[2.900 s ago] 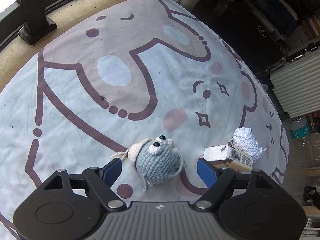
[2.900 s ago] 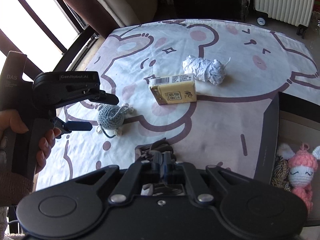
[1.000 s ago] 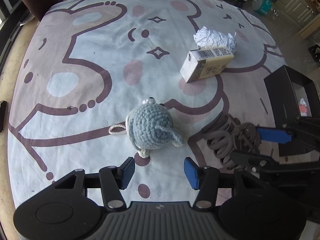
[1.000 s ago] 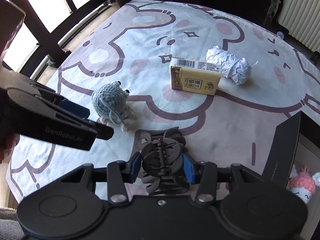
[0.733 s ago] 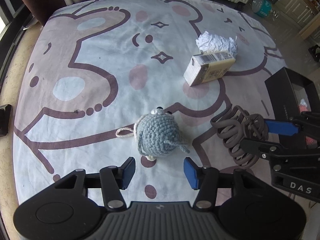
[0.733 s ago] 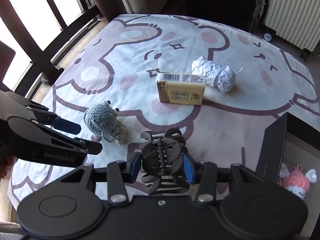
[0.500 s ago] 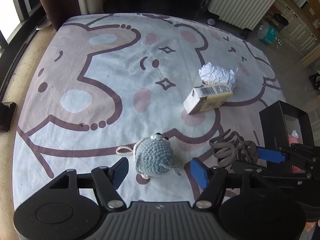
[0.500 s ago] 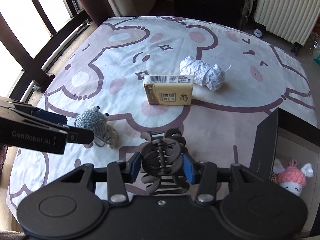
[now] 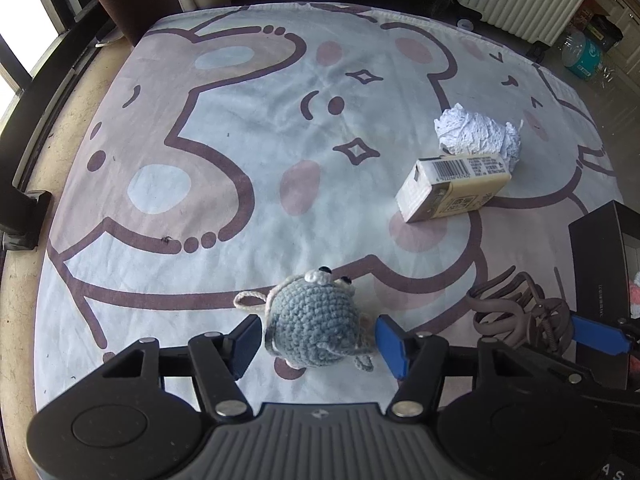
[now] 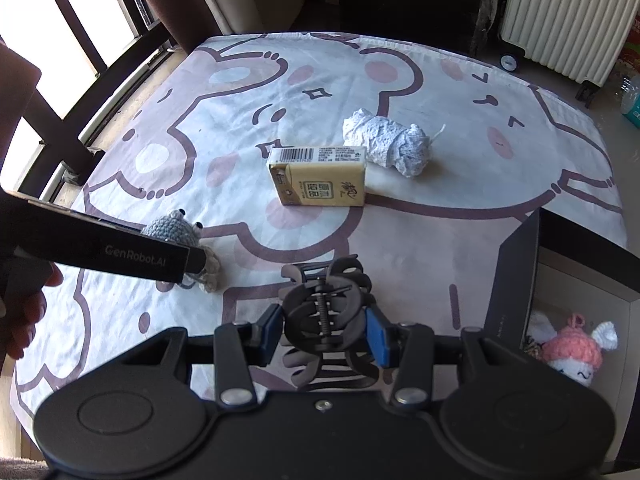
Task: Organize objects
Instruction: 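Lift the grey mouse with the left gripper while the right gripper lifts the claw clip, then carry the grey mouse and claw clip in both grippers over the black box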
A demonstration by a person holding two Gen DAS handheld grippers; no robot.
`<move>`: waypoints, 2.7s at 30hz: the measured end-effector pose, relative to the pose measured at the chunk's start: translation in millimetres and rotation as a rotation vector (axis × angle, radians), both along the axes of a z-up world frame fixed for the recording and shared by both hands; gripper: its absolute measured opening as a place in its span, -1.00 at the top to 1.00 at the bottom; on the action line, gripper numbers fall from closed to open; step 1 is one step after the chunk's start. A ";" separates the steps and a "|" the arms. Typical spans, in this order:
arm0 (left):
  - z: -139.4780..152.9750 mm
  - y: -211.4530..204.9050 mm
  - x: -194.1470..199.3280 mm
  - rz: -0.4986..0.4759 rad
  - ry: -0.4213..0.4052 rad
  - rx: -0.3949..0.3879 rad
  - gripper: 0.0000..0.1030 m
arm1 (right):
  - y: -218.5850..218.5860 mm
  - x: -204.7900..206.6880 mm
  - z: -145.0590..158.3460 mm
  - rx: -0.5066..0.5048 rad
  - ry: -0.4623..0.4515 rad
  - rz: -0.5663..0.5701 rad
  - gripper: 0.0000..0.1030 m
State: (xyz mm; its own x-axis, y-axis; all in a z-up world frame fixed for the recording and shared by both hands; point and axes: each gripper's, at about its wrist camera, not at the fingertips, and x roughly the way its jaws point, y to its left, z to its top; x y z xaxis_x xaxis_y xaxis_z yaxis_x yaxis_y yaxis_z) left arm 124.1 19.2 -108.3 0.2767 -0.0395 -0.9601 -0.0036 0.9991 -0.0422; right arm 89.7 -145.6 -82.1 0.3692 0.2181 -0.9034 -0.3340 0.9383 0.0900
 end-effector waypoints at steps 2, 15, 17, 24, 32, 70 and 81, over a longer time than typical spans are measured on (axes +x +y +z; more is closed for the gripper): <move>-3.6 0.8 0.6 0.001 0.011 0.007 -0.09 | -1.2 0.1 -0.8 -0.002 0.002 -0.001 0.11; 17.7 3.8 -1.7 0.004 -0.052 -0.024 0.07 | -3.8 1.6 5.1 0.003 -0.016 -0.036 0.11; 24.2 3.5 -3.3 -0.003 -0.069 -0.031 0.07 | -5.7 1.3 8.6 0.004 -0.028 -0.051 0.11; 47.2 -0.1 -14.6 -0.031 -0.132 -0.032 0.07 | -9.6 -4.6 21.6 -0.010 -0.064 -0.091 0.11; 71.6 -6.3 -33.6 -0.069 -0.203 -0.006 0.07 | -19.1 -13.5 39.1 0.006 -0.099 -0.162 0.11; 107.7 -25.1 -70.3 -0.075 -0.311 -0.032 0.07 | -50.8 -43.7 85.4 0.048 -0.192 -0.291 0.11; 108.9 -67.0 -66.1 -0.141 -0.320 -0.061 0.07 | -91.8 -49.9 90.6 0.043 -0.214 -0.360 0.11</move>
